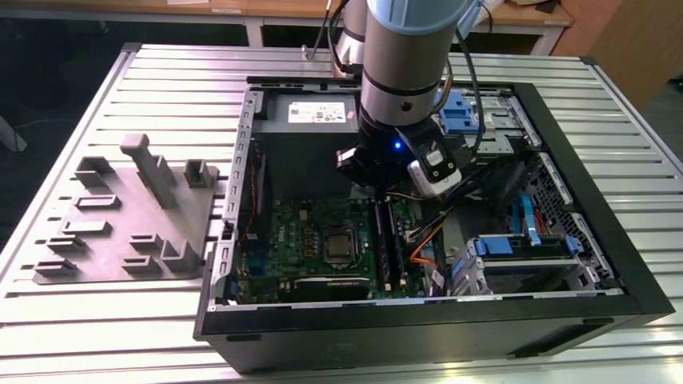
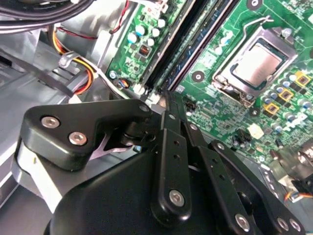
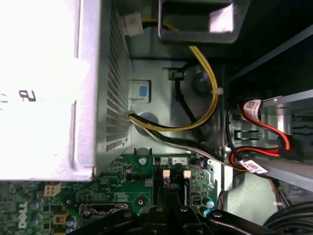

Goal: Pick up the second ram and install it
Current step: 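Press down the second ram until it locks into place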

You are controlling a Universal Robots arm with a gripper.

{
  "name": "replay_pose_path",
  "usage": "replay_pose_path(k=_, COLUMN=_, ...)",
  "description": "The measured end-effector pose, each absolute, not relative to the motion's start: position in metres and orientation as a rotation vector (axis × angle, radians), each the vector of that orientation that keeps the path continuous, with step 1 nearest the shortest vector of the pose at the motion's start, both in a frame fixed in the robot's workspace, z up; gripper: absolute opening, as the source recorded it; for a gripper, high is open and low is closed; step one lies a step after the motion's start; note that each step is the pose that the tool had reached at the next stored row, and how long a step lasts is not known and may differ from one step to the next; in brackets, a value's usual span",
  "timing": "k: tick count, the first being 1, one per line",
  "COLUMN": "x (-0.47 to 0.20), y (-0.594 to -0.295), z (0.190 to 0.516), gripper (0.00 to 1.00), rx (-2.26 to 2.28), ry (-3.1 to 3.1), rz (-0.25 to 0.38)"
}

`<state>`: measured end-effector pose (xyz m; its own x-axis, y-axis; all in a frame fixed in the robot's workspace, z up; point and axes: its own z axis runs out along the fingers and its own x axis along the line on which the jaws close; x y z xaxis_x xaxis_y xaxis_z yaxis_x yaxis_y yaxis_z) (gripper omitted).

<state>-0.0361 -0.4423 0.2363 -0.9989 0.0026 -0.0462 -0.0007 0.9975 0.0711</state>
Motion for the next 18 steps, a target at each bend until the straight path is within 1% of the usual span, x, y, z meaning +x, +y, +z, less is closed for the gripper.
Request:
replay_pose_path(k=9, x=-0.036, y=-0.447, z=0.236, gripper=0.10, rx=0.001, ry=3.094, rz=0.109)
replay_pose_path(k=18, x=-0.036, y=-0.466, z=0.236, gripper=0.10, rx=0.002, ry=3.094, rz=0.109)
